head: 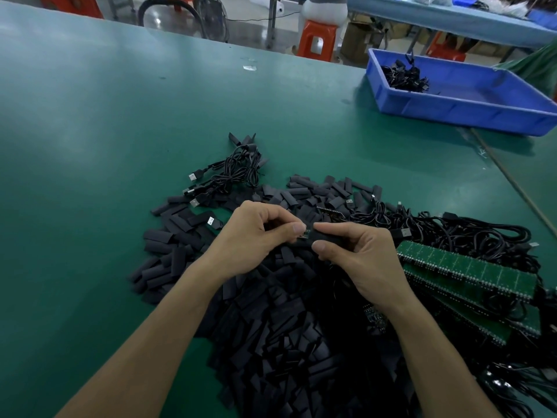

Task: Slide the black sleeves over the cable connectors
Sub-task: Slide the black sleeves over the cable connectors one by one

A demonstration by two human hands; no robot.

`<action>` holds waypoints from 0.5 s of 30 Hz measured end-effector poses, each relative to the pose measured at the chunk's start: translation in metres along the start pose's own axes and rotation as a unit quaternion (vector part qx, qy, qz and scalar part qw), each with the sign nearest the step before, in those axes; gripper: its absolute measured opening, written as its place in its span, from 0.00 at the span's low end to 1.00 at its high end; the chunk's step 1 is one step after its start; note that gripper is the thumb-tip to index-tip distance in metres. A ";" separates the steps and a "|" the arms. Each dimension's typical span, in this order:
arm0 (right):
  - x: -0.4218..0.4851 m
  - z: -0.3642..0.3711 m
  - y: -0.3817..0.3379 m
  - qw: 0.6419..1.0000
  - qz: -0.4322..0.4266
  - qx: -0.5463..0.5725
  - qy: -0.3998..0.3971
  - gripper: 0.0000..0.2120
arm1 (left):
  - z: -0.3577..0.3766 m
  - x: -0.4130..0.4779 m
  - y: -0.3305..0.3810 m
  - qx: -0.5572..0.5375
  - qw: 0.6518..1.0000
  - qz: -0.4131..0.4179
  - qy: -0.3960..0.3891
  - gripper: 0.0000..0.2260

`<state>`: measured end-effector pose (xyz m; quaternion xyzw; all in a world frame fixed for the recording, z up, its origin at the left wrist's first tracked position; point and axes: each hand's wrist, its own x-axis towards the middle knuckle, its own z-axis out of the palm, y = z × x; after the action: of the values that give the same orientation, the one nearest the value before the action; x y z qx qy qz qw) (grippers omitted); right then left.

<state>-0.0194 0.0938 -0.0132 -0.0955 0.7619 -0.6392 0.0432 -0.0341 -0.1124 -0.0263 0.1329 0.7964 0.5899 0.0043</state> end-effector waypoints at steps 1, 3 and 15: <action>0.000 0.000 0.000 1.000 0.001 0.005 -0.004 0.13 | 0.000 0.000 0.000 -0.005 1.000 -0.001 0.002 0.02; 0.000 0.000 -0.001 1.000 0.001 0.013 -0.017 0.14 | 0.001 0.000 -0.001 -0.014 1.000 0.001 -0.007 0.02; -0.003 0.002 0.005 0.997 -0.044 -0.039 0.040 0.09 | 0.000 -0.001 -0.002 0.044 0.999 -0.029 -0.003 0.12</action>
<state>-0.0167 0.0934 -0.0191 -0.1046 0.7825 -0.6135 -0.0194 -0.0333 -0.1134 -0.0283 0.1120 0.8251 0.5535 0.0180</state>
